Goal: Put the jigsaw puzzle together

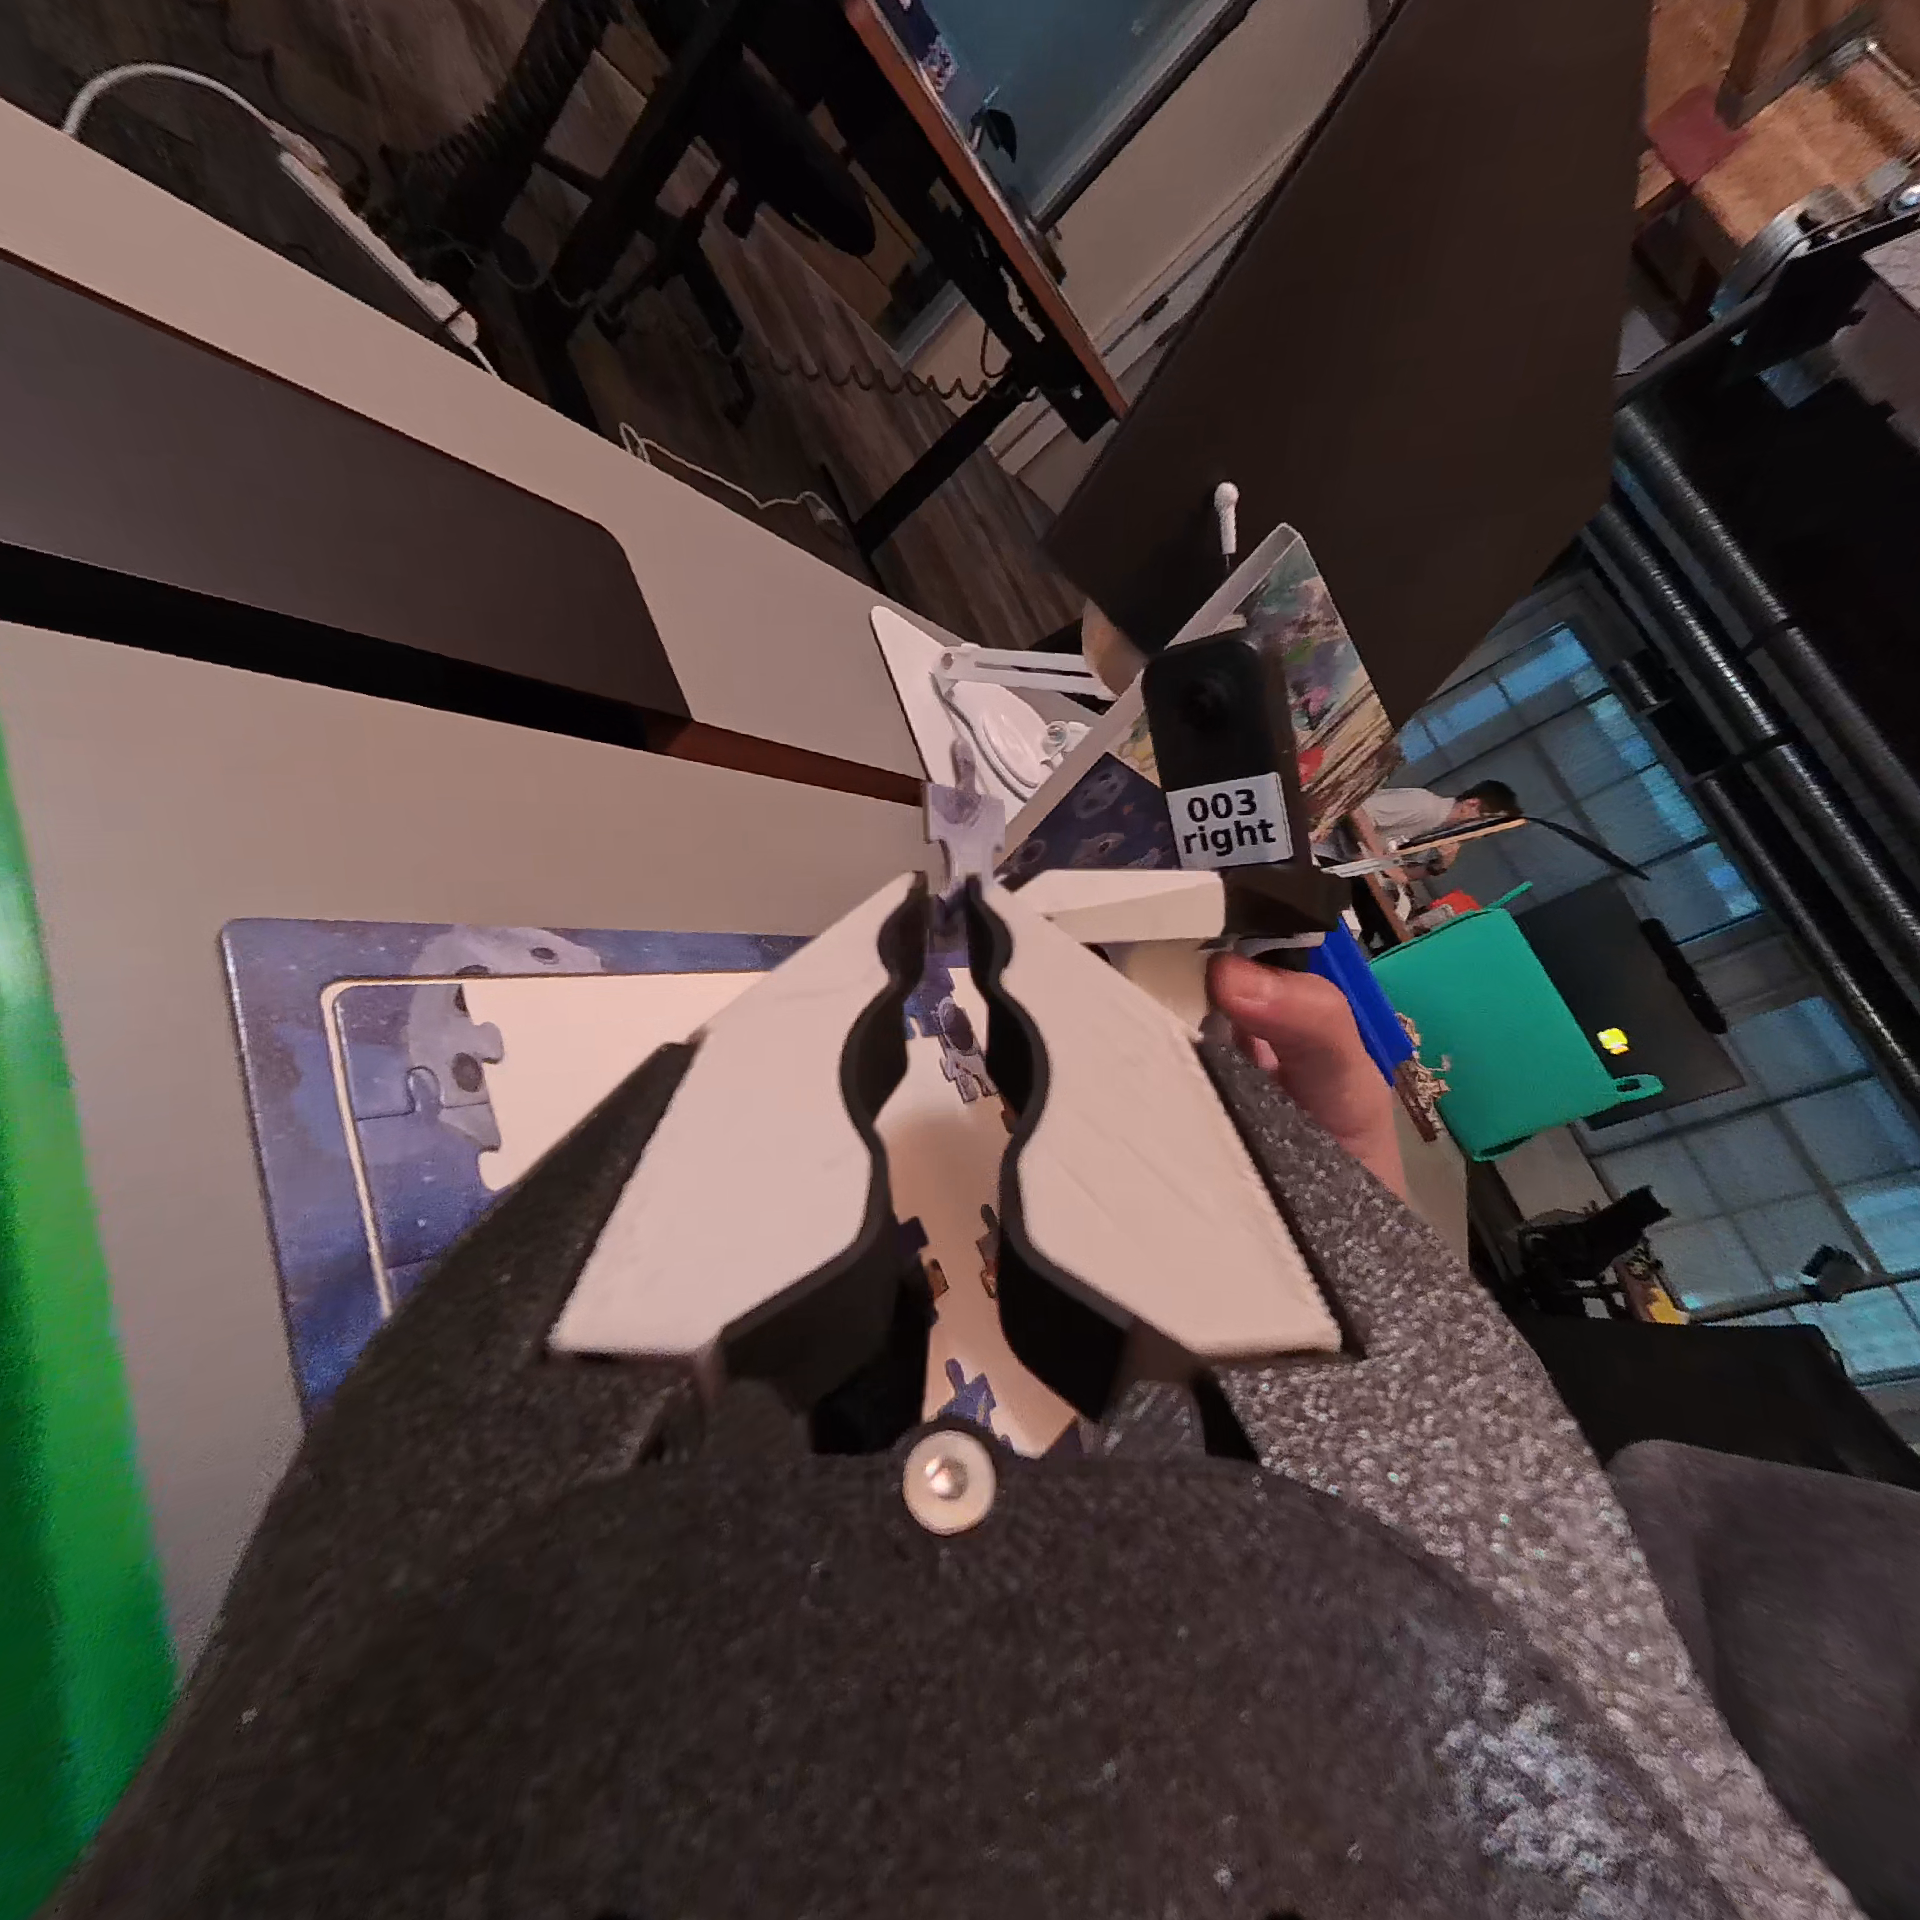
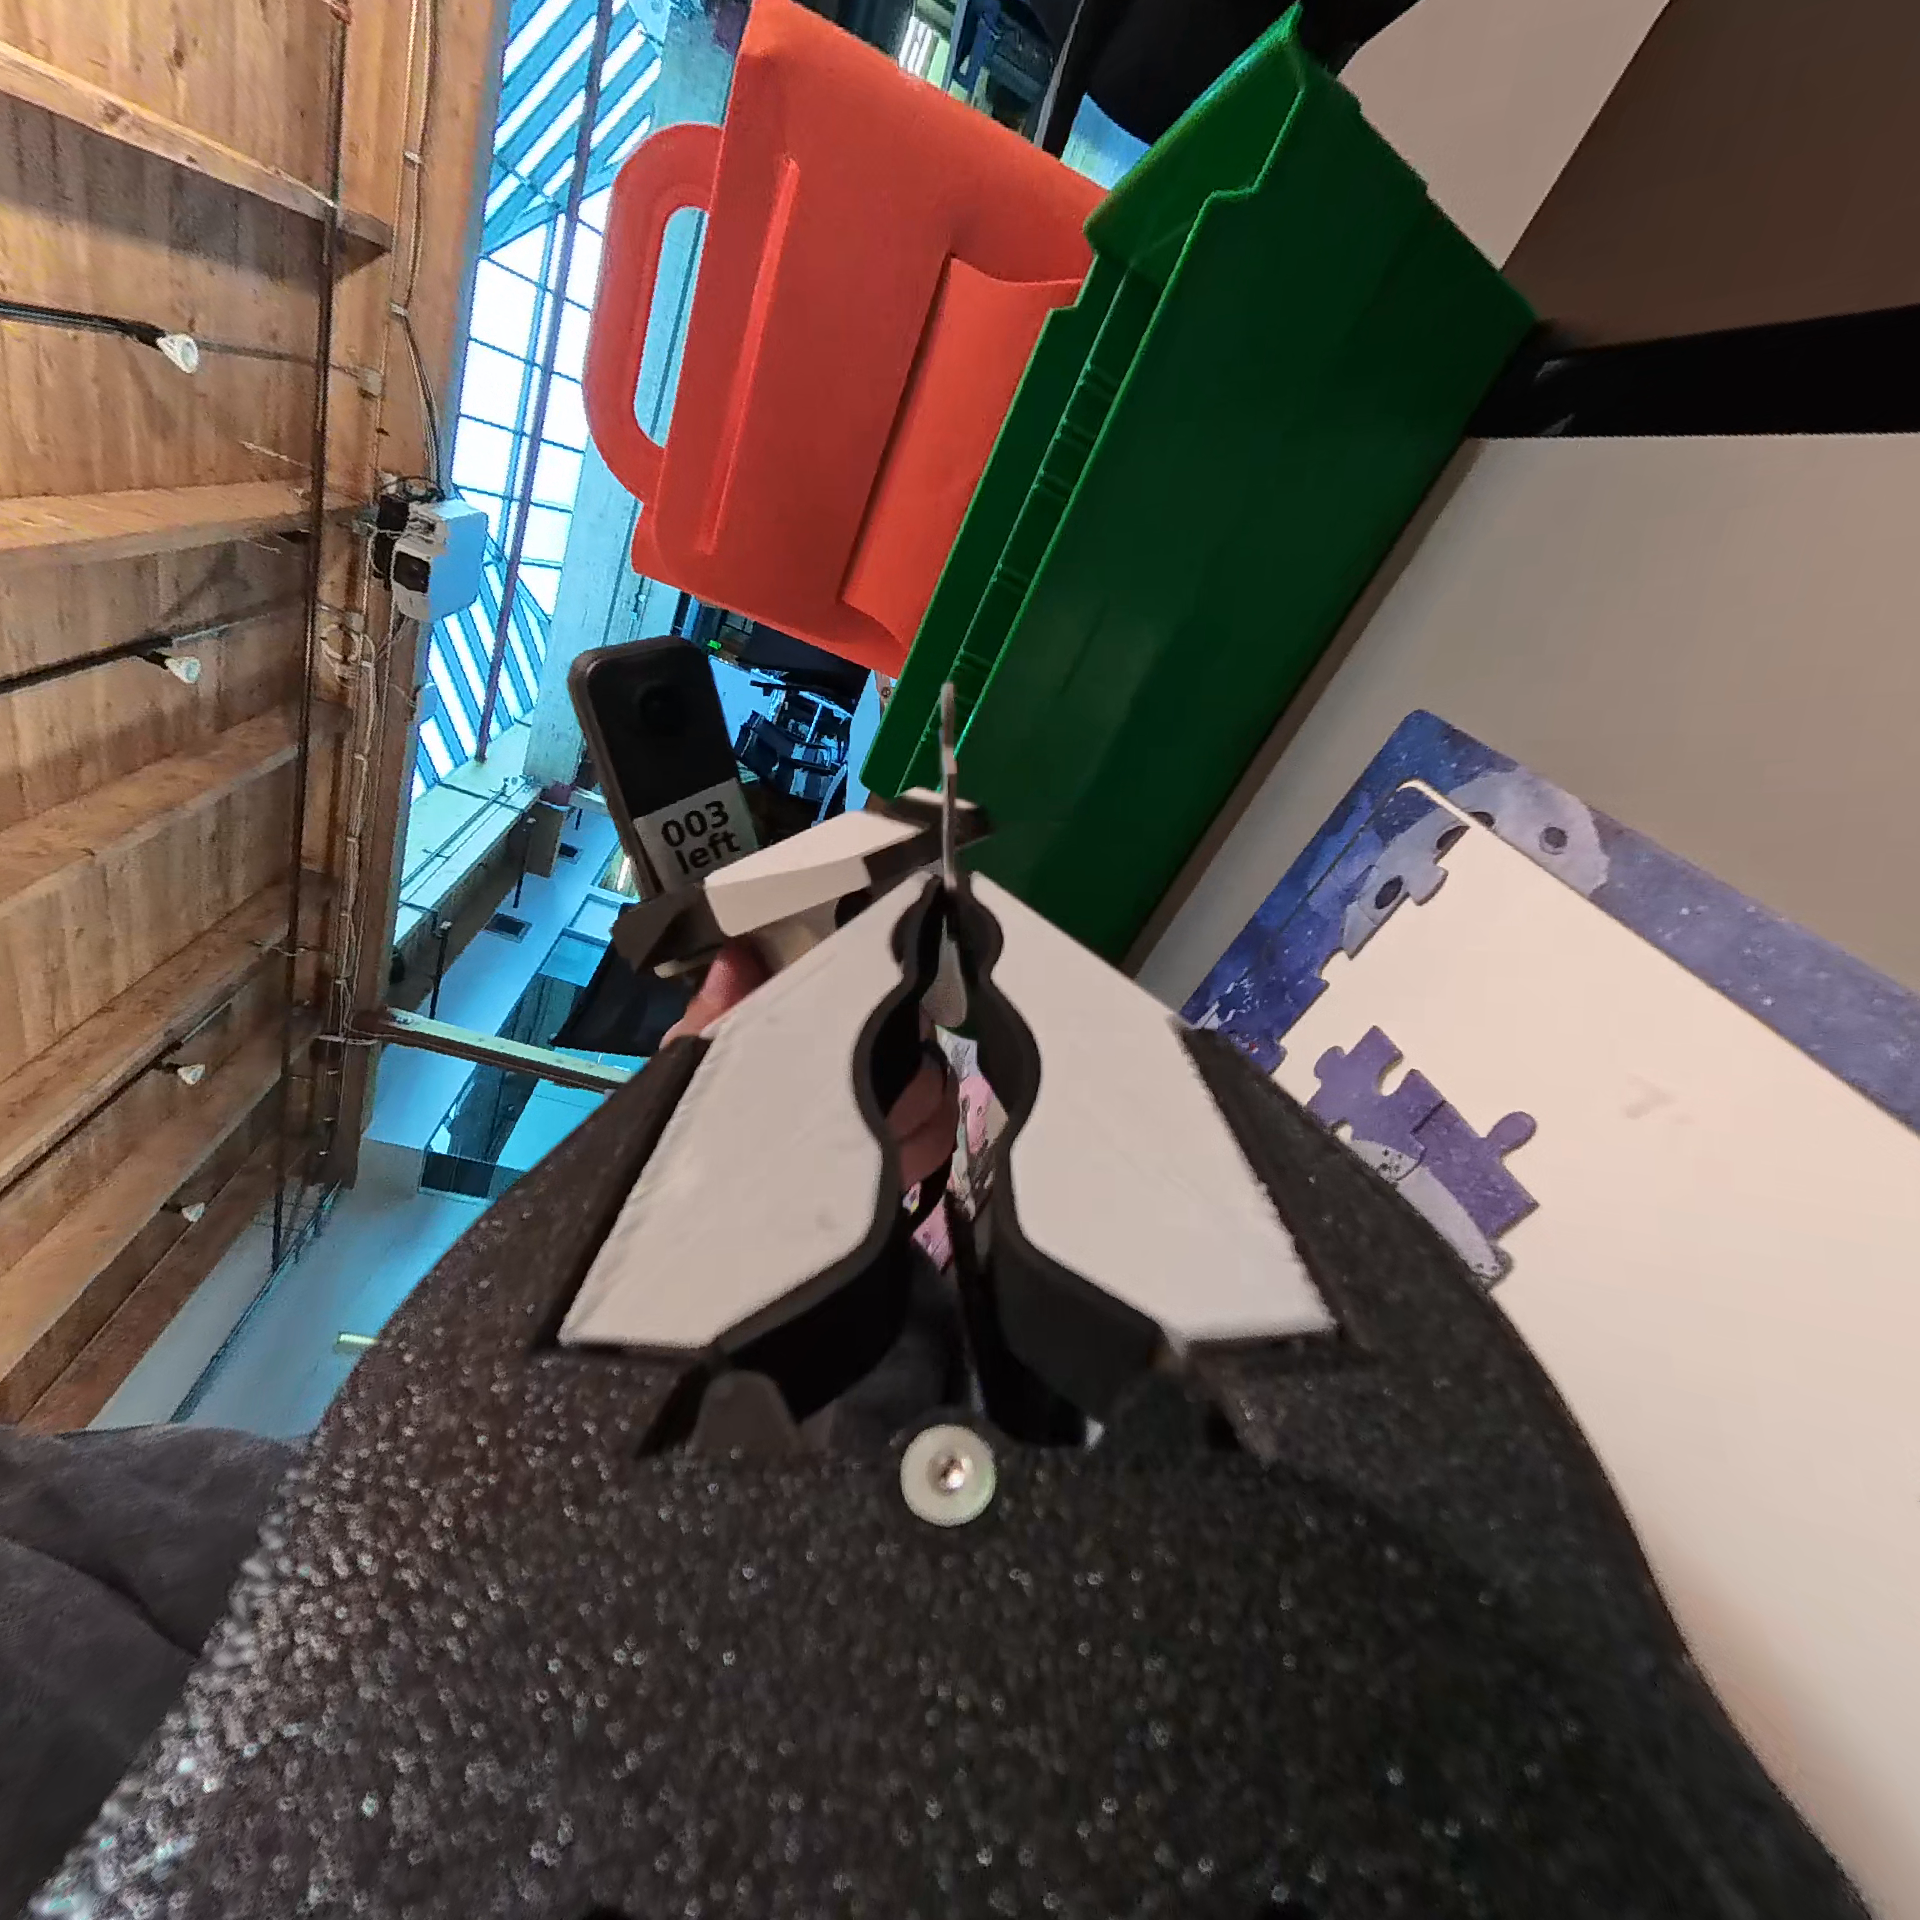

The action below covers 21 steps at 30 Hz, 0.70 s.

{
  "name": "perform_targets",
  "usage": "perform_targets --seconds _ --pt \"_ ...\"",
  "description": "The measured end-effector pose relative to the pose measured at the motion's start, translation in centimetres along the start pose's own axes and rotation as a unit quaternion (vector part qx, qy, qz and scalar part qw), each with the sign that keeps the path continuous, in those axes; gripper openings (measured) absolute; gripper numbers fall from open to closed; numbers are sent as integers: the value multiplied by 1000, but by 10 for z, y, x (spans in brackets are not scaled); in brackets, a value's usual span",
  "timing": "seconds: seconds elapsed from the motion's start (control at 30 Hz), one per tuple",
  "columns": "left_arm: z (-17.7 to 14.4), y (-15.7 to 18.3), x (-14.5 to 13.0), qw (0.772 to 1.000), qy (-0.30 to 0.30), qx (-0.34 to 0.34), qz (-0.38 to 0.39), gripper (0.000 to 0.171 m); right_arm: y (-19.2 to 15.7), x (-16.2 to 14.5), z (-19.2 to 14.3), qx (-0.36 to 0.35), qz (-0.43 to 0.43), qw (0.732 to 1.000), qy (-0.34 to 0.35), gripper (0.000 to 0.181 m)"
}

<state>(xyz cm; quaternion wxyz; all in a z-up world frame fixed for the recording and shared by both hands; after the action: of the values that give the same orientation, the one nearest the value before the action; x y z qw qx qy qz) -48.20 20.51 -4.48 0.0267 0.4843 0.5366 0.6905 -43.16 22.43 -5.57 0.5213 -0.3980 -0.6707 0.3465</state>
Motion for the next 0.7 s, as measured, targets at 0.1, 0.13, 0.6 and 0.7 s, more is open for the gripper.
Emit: perform_targets --seconds 0.1,0.13,0.6,0.7 --pt "-2 0 -2 1000 -5 -10 -11 5 0 -3 1 3 1 1000 -12 2" --pt "-2 2 -2 1000 -7 -17 -14 3 1 -3 0 5 3 1000 -16 5" --pt "-4 -46 -34 950 -159 253 86 1 57 -24 -15 -272 -244 922 -130 27" --pt "0 -40 -43 946 -188 249 92 1 74 -43 -10 -315 -349 861 -195 19"
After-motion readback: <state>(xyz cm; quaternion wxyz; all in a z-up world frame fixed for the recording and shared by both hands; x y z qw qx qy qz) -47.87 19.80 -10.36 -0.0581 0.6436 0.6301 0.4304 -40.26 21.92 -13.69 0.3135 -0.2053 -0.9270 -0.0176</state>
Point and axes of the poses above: each gripper's, where its closed fingertips meet, z out along the fingers, x out of its top, y = z × x across the jaws, the point moved 3 cm from there along -z, back along the fingers, and after that the axes turned 9 degrees about -x, right-handed, at the moved point
